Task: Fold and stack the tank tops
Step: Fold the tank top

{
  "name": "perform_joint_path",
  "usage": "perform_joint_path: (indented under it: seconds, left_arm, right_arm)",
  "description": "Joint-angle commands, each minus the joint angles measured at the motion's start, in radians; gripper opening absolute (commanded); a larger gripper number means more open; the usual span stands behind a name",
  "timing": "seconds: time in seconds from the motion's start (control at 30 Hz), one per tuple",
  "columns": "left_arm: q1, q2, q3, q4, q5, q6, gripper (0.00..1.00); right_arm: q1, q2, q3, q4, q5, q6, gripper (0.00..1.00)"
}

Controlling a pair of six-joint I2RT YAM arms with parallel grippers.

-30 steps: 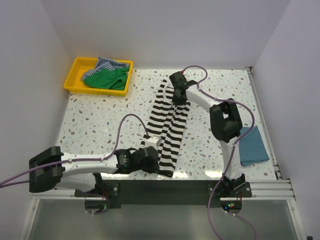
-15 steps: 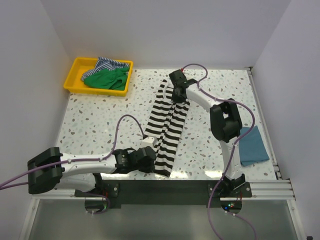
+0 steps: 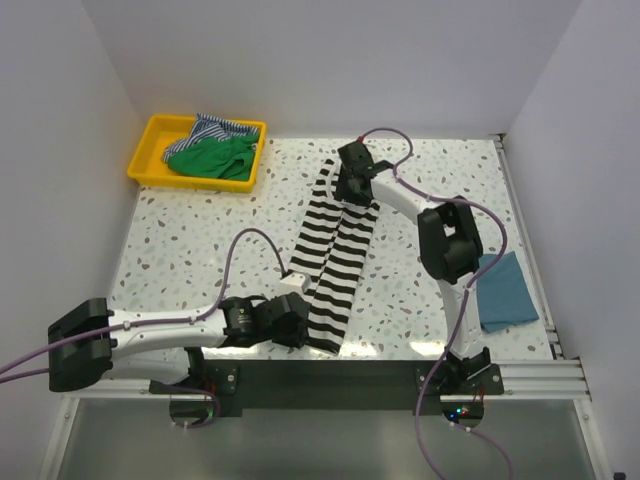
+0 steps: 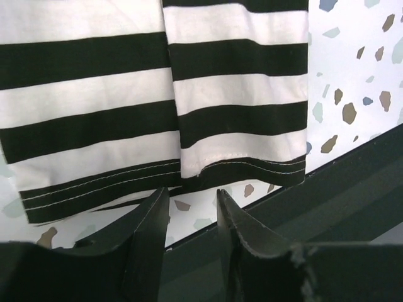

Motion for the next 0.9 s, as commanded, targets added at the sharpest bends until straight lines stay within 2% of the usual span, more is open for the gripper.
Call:
perform_joint_path:
  seconds: [0.0, 0.07, 0.17, 0.3, 0.33, 0.5, 0.67, 0.87]
  left_arm:
    - [0.003, -0.046, 0.107, -0.074, -0.062, 0.032, 0.42]
    - [0.003, -0.055, 0.139, -0.109, -0.077, 0.043, 0.4]
    - [0.005, -0.04, 0.184, -0.079, -0.076, 0.089, 0.34]
    - [0.008, 0.079, 0.268, -0.052, -0.059, 0.165, 0.2]
    - [0.009, 0.124, 0.275, -0.033, -0.056, 0.171, 0.16]
    - [0.038, 0.236, 0.281, 0.058, 0.015, 0.219, 0.06]
    - [0.044, 0.356, 0.255, 0.122, 0.064, 0.23, 0.02]
    - [0.043, 0.457, 0.219, 0.179, 0.143, 0.238, 0.0]
  right_arm:
    - [-0.008, -0.113, -0.011, 0.051, 0.016, -0.033, 0.55]
    - [-0.018, -0.134, -0.027, 0.051, 0.022, -0.033, 0.55]
    - [-0.05, -0.153, -0.043, 0.028, 0.063, -0.007, 0.47]
    - [-0.101, -0.139, -0.069, 0.029, 0.054, 0.013, 0.26]
    - [-0.109, -0.124, -0.07, 0.035, 0.054, 0.013, 0.25]
    - [-0.167, -0.038, -0.055, 0.1, 0.024, 0.016, 0.2]
    - [-0.218, 0.089, 0.035, 0.101, -0.041, 0.03, 0.19]
    - [-0.247, 0.166, 0.15, 0.016, -0.033, 0.025, 0.18]
